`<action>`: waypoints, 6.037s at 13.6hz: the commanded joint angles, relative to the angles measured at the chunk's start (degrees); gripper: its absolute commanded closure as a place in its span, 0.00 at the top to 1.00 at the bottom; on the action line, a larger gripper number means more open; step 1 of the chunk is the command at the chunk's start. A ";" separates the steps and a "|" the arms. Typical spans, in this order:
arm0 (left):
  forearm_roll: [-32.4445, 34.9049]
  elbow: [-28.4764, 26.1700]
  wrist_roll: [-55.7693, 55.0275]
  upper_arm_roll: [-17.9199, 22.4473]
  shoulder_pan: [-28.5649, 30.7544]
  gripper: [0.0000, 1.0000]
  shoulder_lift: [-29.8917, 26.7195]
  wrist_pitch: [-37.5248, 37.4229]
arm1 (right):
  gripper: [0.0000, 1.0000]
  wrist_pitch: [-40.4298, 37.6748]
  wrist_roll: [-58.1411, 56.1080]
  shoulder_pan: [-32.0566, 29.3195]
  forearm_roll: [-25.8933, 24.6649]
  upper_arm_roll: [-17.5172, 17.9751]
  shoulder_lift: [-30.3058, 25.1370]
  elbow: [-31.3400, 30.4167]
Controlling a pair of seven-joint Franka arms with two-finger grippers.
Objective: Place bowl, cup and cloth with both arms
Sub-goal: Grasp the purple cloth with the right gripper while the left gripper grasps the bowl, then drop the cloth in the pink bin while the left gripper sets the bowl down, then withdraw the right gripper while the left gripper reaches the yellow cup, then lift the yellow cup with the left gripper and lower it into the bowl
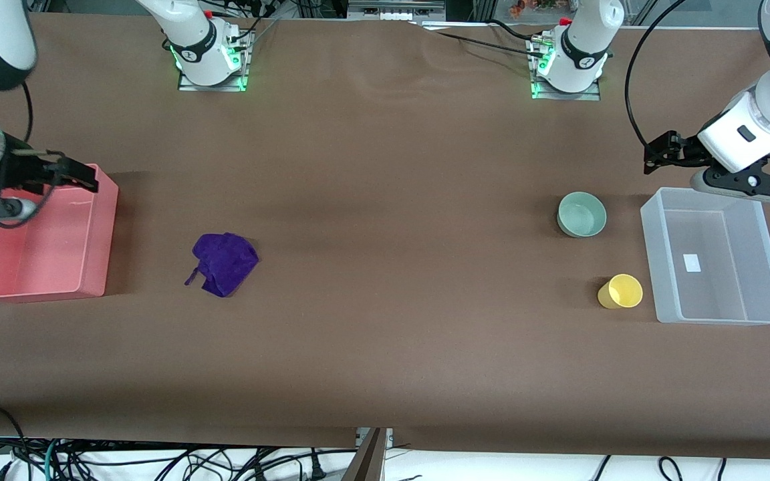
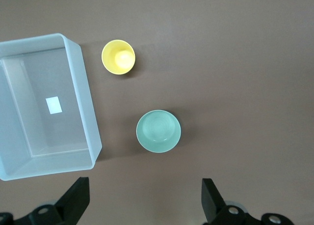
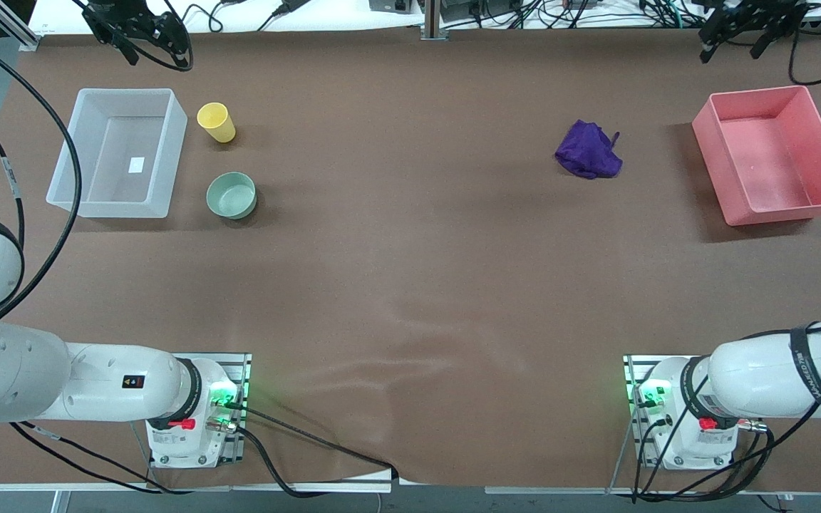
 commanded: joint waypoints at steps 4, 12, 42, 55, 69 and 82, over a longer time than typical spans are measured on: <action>3.12 -8.61 4.80 -0.03 3.05 1.00 5.90 10.78 | 0.99 18.92 12.64 0.81 3.53 2.85 3.68 -12.64; 3.31 -34.91 9.92 -0.12 5.96 1.00 8.61 46.13 | 0.99 40.03 21.72 7.75 3.44 3.39 17.30 -14.49; 7.09 -3.91 52.98 0.59 28.54 0.00 26.54 29.69 | 0.00 8.38 -38.03 2.32 2.47 -27.73 15.37 -1.65; 6.91 8.09 48.27 -7.92 29.08 1.00 26.82 17.65 | 1.00 16.93 -41.38 0.03 10.82 -27.64 19.62 -2.55; 12.45 10.95 48.24 -8.91 16.07 0.99 39.29 33.84 | 1.00 -8.72 -1.23 0.47 2.55 -2.59 -2.02 6.34; 7.71 16.12 48.15 -11.72 17.81 0.00 33.69 14.66 | 1.00 -11.72 -1.04 0.47 -0.69 -2.68 -7.56 6.34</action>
